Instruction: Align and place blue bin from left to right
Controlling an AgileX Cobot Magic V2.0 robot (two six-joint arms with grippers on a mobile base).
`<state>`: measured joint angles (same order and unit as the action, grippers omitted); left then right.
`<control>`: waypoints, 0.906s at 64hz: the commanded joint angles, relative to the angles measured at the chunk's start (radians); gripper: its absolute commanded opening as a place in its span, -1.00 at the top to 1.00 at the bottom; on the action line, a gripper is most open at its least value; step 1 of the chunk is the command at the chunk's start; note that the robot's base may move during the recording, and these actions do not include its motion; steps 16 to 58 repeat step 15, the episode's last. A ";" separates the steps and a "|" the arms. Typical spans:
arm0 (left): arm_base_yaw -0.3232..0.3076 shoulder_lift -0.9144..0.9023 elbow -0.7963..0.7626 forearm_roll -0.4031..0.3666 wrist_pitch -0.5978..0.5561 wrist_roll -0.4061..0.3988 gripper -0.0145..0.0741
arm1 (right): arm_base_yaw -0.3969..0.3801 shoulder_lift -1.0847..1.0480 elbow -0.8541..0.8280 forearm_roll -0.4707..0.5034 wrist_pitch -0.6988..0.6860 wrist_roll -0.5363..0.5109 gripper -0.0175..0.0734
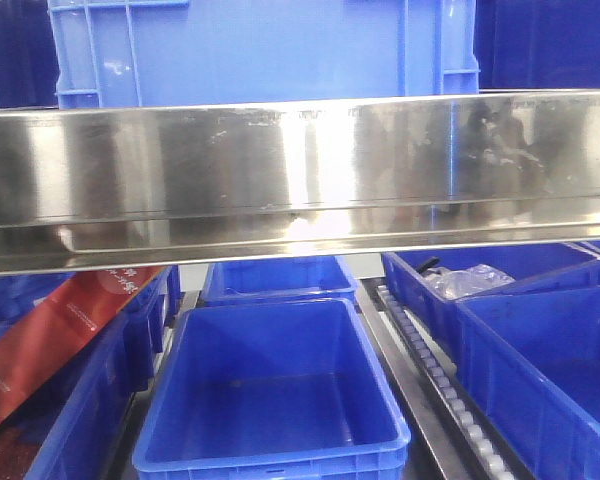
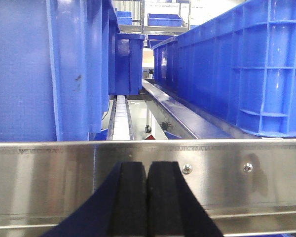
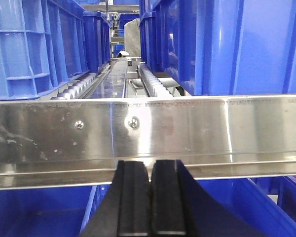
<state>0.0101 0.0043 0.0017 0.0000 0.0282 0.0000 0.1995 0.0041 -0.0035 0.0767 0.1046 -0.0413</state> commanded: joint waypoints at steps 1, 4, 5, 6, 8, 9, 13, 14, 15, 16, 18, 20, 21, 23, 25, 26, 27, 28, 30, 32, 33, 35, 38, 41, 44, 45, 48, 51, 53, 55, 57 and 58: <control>0.003 -0.004 -0.002 -0.007 -0.017 0.000 0.92 | -0.007 -0.004 0.003 -0.002 -0.010 -0.007 0.95; 0.003 -0.004 -0.002 -0.007 -0.017 0.000 0.92 | -0.007 -0.004 0.003 -0.002 -0.010 -0.007 0.95; 0.003 -0.004 -0.002 -0.007 -0.017 0.000 0.92 | -0.007 -0.004 0.003 -0.002 -0.010 -0.007 0.95; 0.003 -0.004 -0.002 -0.007 -0.017 0.000 0.92 | -0.007 -0.004 0.003 -0.002 -0.010 -0.007 0.95; 0.003 -0.004 -0.002 -0.007 -0.017 0.000 0.92 | -0.007 -0.004 0.003 -0.002 -0.010 -0.007 0.95; 0.003 -0.004 -0.002 -0.007 -0.017 0.000 0.92 | -0.007 -0.004 0.003 -0.002 -0.010 -0.007 0.95; 0.003 -0.004 -0.002 -0.007 -0.017 0.000 0.92 | -0.007 -0.004 0.003 -0.002 -0.010 -0.007 0.95; 0.003 -0.004 -0.002 -0.007 -0.017 0.000 0.92 | -0.007 -0.004 0.003 -0.002 -0.010 -0.007 0.95; 0.003 -0.004 -0.002 -0.007 -0.017 0.000 0.92 | -0.007 -0.004 0.003 -0.002 -0.010 -0.007 0.95; 0.003 -0.004 -0.002 -0.007 -0.017 0.000 0.92 | -0.007 -0.004 0.003 -0.002 -0.010 -0.007 0.95; 0.003 -0.004 -0.002 -0.007 -0.017 0.000 0.92 | -0.007 -0.004 0.003 -0.002 -0.010 -0.007 0.95; 0.003 -0.004 -0.002 -0.007 -0.017 0.000 0.92 | -0.007 -0.004 0.003 -0.002 -0.010 -0.007 0.95; 0.003 -0.004 -0.002 -0.007 -0.017 0.000 0.92 | -0.007 -0.004 0.003 -0.002 -0.010 -0.007 0.95; 0.003 -0.004 -0.002 -0.007 -0.017 0.000 0.92 | -0.007 -0.004 0.003 -0.002 -0.010 -0.007 0.95; 0.003 -0.004 -0.002 -0.007 -0.017 0.000 0.92 | -0.007 -0.004 0.003 -0.002 -0.010 -0.007 0.95; 0.003 -0.004 -0.002 -0.007 -0.017 0.000 0.92 | -0.007 -0.004 0.003 -0.002 -0.010 -0.007 0.95; 0.003 -0.004 -0.002 -0.007 -0.017 0.000 0.92 | -0.007 -0.004 0.003 -0.002 -0.010 -0.007 0.95; 0.003 -0.004 -0.002 -0.007 -0.017 0.000 0.92 | -0.007 -0.004 0.003 -0.002 -0.010 -0.007 0.95; 0.003 -0.004 -0.002 -0.007 -0.017 0.000 0.92 | -0.007 -0.004 0.003 -0.002 -0.010 -0.007 0.95; 0.003 -0.004 -0.002 -0.007 -0.017 0.000 0.92 | -0.007 -0.004 0.003 -0.002 -0.010 -0.007 0.95; 0.003 -0.004 -0.002 -0.007 -0.017 0.000 0.92 | -0.007 -0.004 0.003 -0.002 -0.010 -0.007 0.95; 0.003 -0.004 -0.002 -0.007 -0.017 0.000 0.92 | -0.007 -0.004 0.003 -0.002 -0.010 -0.007 0.95; 0.003 -0.004 -0.002 -0.007 -0.017 0.000 0.92 | -0.007 -0.004 0.003 -0.002 -0.010 -0.007 0.95; 0.003 -0.004 -0.002 -0.007 -0.017 0.000 0.92 | -0.007 -0.004 0.003 -0.002 -0.010 -0.007 0.95; 0.003 -0.004 -0.002 -0.007 -0.017 0.000 0.92 | -0.007 -0.004 0.003 -0.002 -0.010 -0.007 0.95; 0.003 -0.004 -0.002 -0.007 -0.017 0.000 0.92 | -0.007 -0.004 0.003 -0.002 -0.010 -0.007 0.95; 0.003 -0.004 -0.002 -0.007 -0.017 0.000 0.92 | -0.007 -0.004 0.003 -0.002 -0.010 -0.007 0.95; 0.003 -0.004 -0.002 -0.007 -0.017 0.000 0.92 | -0.007 -0.004 0.003 -0.002 -0.010 -0.007 0.95; 0.003 -0.004 -0.002 -0.007 -0.017 0.000 0.92 | -0.007 -0.004 0.003 -0.002 -0.010 -0.007 0.95; 0.003 -0.004 -0.002 -0.007 -0.017 0.000 0.92 | -0.007 -0.004 0.003 -0.002 -0.010 -0.007 0.95; 0.003 -0.004 -0.002 -0.007 -0.017 0.000 0.92 | -0.007 -0.004 0.003 -0.002 -0.010 -0.007 0.95; 0.003 -0.004 -0.002 -0.007 -0.017 0.000 0.92 | -0.007 -0.004 0.003 -0.002 -0.010 -0.007 0.95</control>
